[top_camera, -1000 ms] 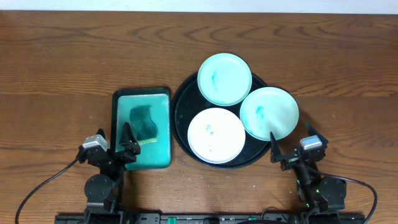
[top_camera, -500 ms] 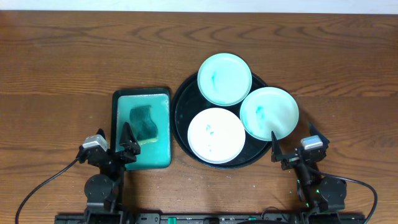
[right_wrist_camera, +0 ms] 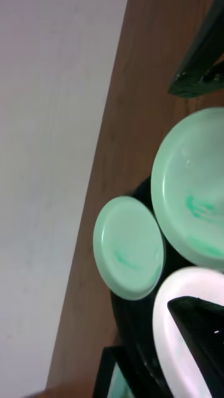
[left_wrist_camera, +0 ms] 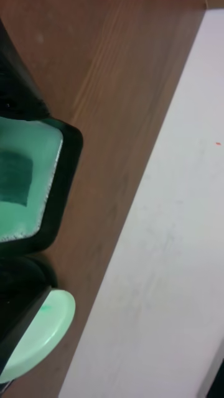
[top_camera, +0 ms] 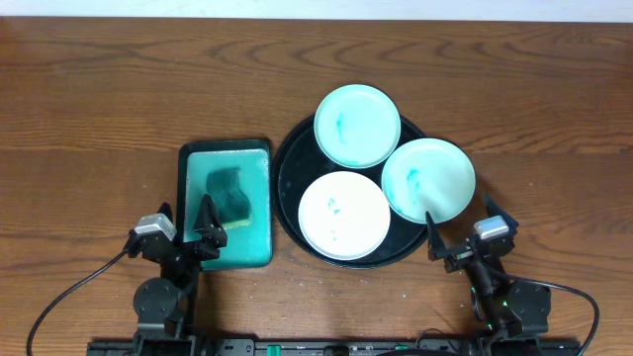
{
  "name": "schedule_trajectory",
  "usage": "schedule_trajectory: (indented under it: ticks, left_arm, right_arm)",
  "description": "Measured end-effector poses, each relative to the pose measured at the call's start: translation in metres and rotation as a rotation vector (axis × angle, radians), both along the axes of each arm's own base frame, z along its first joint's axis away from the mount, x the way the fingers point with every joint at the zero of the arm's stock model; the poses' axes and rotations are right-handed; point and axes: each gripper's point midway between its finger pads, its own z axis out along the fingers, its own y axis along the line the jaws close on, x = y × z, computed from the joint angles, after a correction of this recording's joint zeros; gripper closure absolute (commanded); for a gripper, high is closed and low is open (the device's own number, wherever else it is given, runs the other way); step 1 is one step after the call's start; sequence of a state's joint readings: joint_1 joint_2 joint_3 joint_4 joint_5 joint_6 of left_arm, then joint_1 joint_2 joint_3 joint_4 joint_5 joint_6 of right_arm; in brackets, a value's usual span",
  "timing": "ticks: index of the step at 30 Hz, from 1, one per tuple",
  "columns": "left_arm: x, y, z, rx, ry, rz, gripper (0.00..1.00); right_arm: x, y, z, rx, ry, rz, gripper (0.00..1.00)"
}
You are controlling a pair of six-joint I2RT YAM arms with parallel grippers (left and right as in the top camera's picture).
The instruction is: Clean dirty plates on tray and stack at the side
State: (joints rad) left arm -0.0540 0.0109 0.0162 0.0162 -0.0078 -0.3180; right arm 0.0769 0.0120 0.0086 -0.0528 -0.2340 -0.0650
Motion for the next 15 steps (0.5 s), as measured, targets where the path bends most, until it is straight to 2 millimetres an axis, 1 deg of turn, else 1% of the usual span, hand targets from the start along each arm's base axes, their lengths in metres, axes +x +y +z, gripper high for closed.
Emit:
schedule_trajectory:
  ticks: [4, 6, 8, 10, 12, 14, 15]
  left_arm:
    - [-0.001, -0.001, 0.005, 0.0, 0.0, -0.006, 0.19]
    - [-0.003, -0.001, 0.023, 0.001, 0.02, -0.007, 0.19]
    - [-0.004, -0.001, 0.032, 0.003, 0.068, -0.009, 0.18]
    - [-0.002, -0.001, 0.047, 0.006, 0.138, -0.009, 0.19]
    - [0.003, -0.002, 0.059, 0.01, 0.218, -0.012, 0.19]
    - [0.009, -0.006, 0.068, 0.017, 0.323, -0.035, 0.19]
    - [0.012, -0.009, 0.071, 0.021, 0.378, -0.051, 0.19]
  right_arm:
    - [-0.002, 0.004, 0.005, 0.031, 0.012, 0.026, 0.01]
    - [-0.005, 0.007, 0.023, 0.047, 0.024, 0.039, 0.01]
    - [-0.006, 0.007, 0.039, 0.052, 0.047, 0.043, 0.01]
    - [-0.004, 0.008, 0.064, 0.055, 0.088, 0.045, 0.01]
    - [-0.001, 0.009, 0.082, 0.074, 0.16, 0.043, 0.01]
    - [0.001, 0.01, 0.088, 0.096, 0.3, 0.04, 0.01]
    - [0.003, 0.012, 0.088, 0.103, 0.394, 0.039, 0.01]
